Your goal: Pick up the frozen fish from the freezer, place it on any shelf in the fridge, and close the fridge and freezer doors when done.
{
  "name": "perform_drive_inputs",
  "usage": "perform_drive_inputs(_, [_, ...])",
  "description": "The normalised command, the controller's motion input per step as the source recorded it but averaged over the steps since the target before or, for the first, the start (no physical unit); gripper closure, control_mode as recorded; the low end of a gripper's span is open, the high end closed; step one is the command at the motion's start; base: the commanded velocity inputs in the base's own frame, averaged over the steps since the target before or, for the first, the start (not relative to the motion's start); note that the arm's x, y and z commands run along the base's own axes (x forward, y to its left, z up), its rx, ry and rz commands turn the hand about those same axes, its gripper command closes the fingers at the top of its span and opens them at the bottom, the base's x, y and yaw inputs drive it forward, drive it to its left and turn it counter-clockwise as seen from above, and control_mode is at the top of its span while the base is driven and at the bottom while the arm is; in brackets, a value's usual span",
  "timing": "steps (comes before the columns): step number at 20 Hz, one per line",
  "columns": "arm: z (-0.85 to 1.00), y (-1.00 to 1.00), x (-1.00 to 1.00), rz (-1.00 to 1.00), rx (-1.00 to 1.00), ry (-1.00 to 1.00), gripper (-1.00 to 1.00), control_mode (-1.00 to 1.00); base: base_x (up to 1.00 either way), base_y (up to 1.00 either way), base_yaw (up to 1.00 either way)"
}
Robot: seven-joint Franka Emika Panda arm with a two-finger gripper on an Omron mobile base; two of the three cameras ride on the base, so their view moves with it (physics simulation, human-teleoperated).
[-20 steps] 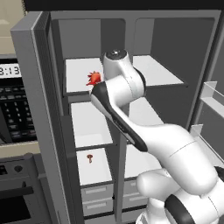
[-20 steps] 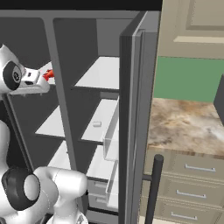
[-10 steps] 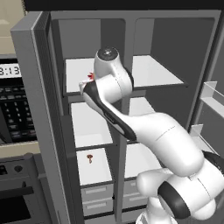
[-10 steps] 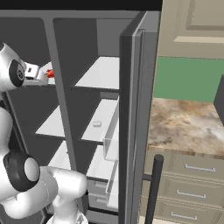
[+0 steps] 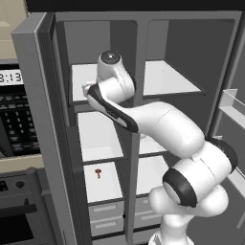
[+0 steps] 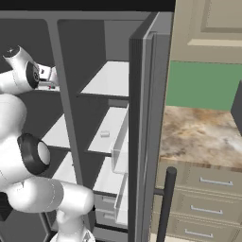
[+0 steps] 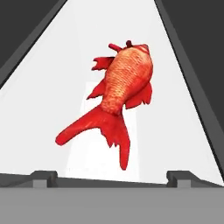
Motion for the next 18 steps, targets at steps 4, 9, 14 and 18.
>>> perform_drive_inputs(4, [0.0, 0.39, 0.59, -0.02, 0.0, 0.0, -1.0, -1.0, 0.0, 0.0, 0.0])
perform_drive_inputs(9, [0.0, 0.02, 0.5, 0.0, 0.0, 0.0, -1.0, -1.0, 0.0, 0.0, 0.0])
perform_drive_inputs(14, [-0.01, 0.0, 0.54, 0.0, 0.0, 0.01, -1.0, -1.0, 0.0, 0.0, 0.0])
perform_drive_inputs(18, [-0.1, 0.0, 0.14, -0.04, 0.0, 0.01, -1.0, -1.0, 0.0, 0.0, 0.0])
